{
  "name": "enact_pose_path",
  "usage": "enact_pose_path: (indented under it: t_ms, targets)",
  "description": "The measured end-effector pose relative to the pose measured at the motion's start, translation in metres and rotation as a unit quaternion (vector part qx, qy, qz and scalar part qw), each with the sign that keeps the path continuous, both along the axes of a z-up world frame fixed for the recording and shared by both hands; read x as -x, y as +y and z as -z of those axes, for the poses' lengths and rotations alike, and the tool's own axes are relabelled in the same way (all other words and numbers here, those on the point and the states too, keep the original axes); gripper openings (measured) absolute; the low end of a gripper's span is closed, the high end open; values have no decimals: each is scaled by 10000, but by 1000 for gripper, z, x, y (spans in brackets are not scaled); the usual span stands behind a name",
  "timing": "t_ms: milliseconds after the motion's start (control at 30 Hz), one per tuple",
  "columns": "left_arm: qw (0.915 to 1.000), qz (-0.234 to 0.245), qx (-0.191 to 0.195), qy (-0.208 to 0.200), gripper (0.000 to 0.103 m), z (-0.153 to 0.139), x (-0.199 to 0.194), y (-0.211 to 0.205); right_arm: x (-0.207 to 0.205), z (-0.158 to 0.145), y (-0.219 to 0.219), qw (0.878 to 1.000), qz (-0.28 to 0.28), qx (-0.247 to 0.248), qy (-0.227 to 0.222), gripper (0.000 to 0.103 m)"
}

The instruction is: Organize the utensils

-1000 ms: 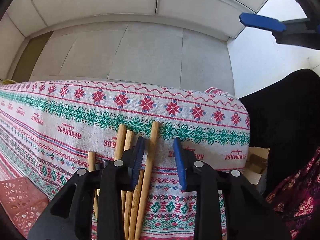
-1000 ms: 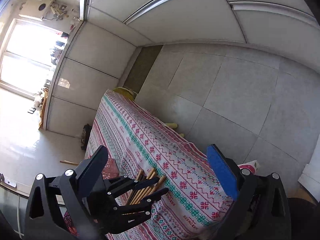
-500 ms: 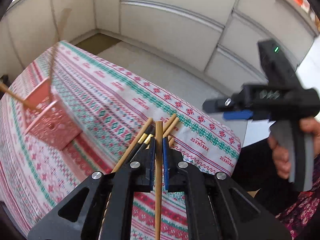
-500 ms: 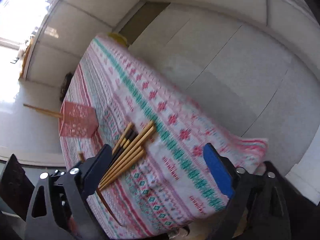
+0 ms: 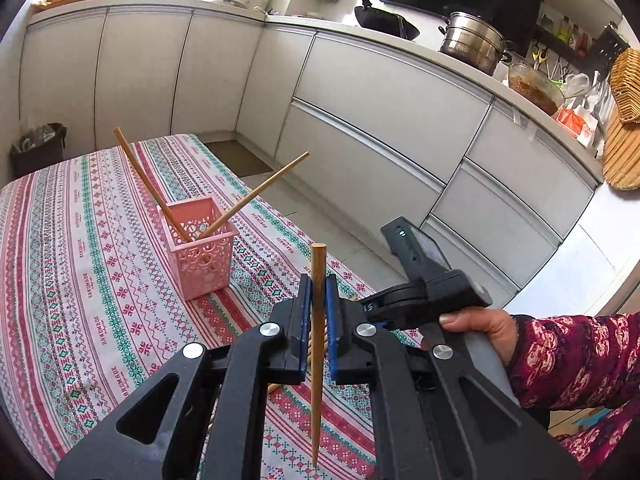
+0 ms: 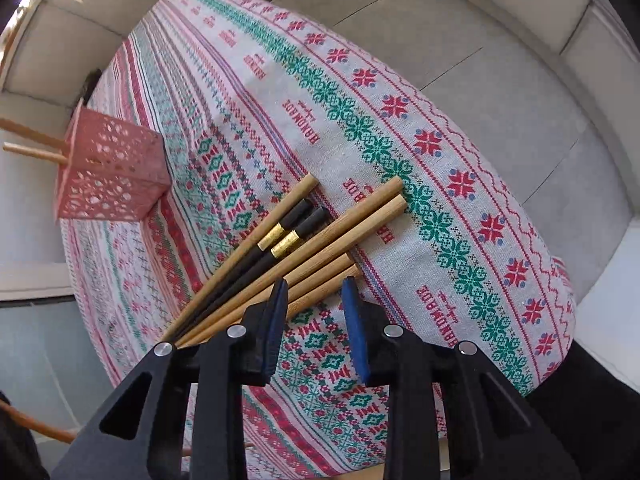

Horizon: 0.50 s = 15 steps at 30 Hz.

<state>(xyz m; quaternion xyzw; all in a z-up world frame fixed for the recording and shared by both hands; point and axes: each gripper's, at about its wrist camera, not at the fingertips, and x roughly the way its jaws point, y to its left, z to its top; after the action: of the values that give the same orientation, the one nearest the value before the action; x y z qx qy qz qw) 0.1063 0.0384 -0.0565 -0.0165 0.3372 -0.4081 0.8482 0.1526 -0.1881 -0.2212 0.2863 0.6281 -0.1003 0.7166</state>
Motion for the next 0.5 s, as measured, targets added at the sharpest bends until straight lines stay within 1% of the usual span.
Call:
enact_pose_path:
  t_ms: [33,67,133,167,200,233,267,300,367,400,467,500]
  targets:
    - [10000,-12,9,-41,6,-3,2,3,-1,3,5,9997,-143,178,116,24]
    - [10000,-41,20,-76,6,-6,3,6,0,0,9,9988,-286,379,112,24]
    - [9998,-81,80,-135,7,-9,5,13,6,0,10,9979,-408,452,211,23]
    - [9998,-105,113,-155,7,-10,4,16,10,2,7,9969,-403,523,423,22]
    - [9997,-126,151,-175,7,-12,4,18,15,2,5,9976,-331,455,407,18]
    - [9996,-138,188,-188,7,-14,5,20,20,1,0,9979,-200,425,452,18]
    - [9995,-142,215,-199,7,-16,5,21,24,0,-6,9989,24,213,422,21]
    - [9994,-142,236,-219,7,-17,6,21,28,1,-13,9991,255,-106,322,24]
    - [9993,-127,266,-240,8,-18,6,22,34,1,-22,9949,799,-565,225,27]
    - [9992,-136,278,-243,8,-19,6,22,34,2,-23,9922,979,-745,213,30]
    - [9992,-160,282,-245,8,-19,6,23,33,3,-27,9873,1234,-959,281,31]
    - [9991,-180,294,-249,9,-19,6,24,31,4,-28,9857,1331,-981,318,31]
